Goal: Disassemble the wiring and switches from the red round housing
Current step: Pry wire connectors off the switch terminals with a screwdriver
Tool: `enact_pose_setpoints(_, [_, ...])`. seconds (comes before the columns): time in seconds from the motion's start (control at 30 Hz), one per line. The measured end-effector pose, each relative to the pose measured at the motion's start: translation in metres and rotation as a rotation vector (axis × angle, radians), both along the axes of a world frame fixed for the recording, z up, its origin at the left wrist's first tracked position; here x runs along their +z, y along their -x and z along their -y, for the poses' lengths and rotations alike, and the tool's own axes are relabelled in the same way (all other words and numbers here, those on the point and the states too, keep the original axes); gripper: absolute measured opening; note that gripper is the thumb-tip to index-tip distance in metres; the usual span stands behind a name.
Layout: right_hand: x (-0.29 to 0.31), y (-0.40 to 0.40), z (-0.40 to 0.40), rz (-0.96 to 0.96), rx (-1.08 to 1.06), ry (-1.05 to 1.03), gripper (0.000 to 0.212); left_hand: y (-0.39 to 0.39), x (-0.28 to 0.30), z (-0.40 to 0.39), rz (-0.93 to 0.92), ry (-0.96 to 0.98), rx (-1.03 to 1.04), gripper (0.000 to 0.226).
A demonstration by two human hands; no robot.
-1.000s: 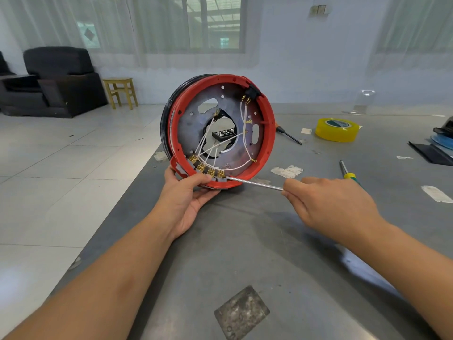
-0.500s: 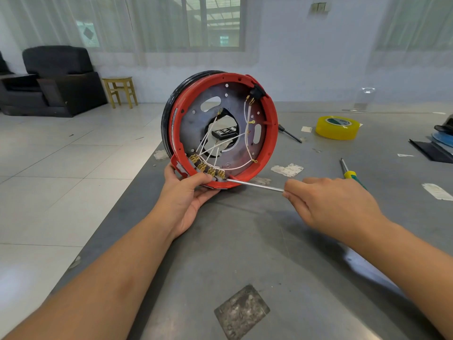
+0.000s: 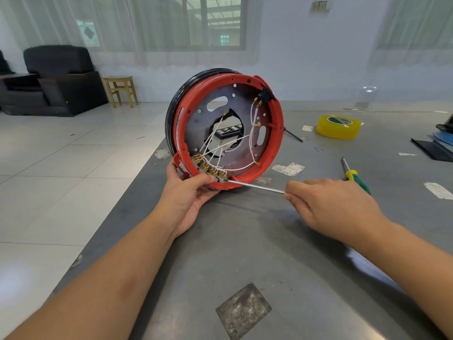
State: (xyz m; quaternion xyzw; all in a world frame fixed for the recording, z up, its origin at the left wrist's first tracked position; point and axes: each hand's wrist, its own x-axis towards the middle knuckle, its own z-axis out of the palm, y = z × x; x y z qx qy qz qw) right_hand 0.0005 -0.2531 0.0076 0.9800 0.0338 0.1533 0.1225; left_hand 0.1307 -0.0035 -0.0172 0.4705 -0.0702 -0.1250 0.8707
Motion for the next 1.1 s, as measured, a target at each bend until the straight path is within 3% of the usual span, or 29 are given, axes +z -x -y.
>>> enact_pose_setpoints(0.3, [-0.006,0.0,0.005,-0.024,-0.013,-0.118,0.039,0.002,0.002,0.0,0.021,-0.04,-0.032,0.087])
enact_pose_setpoints(0.53, [-0.013,0.002,0.001,0.062,-0.013,-0.089,0.049,0.003,0.001,-0.002,0.043,-0.064,-0.036,0.07])
enact_pose_setpoints(0.7, [-0.015,0.005,-0.005,0.1,-0.048,-0.075,0.064,0.0,0.001,-0.001,0.012,-0.053,-0.009,0.074])
enact_pose_setpoints(0.93, [-0.014,0.009,-0.017,0.14,-0.11,0.003,0.052,-0.003,-0.001,0.0,-0.026,-0.016,0.049,0.056])
enact_pose_setpoints(1.1, [-0.014,0.011,-0.023,0.157,-0.126,0.047,0.053,-0.004,-0.001,-0.001,-0.097,0.05,0.046,0.059])
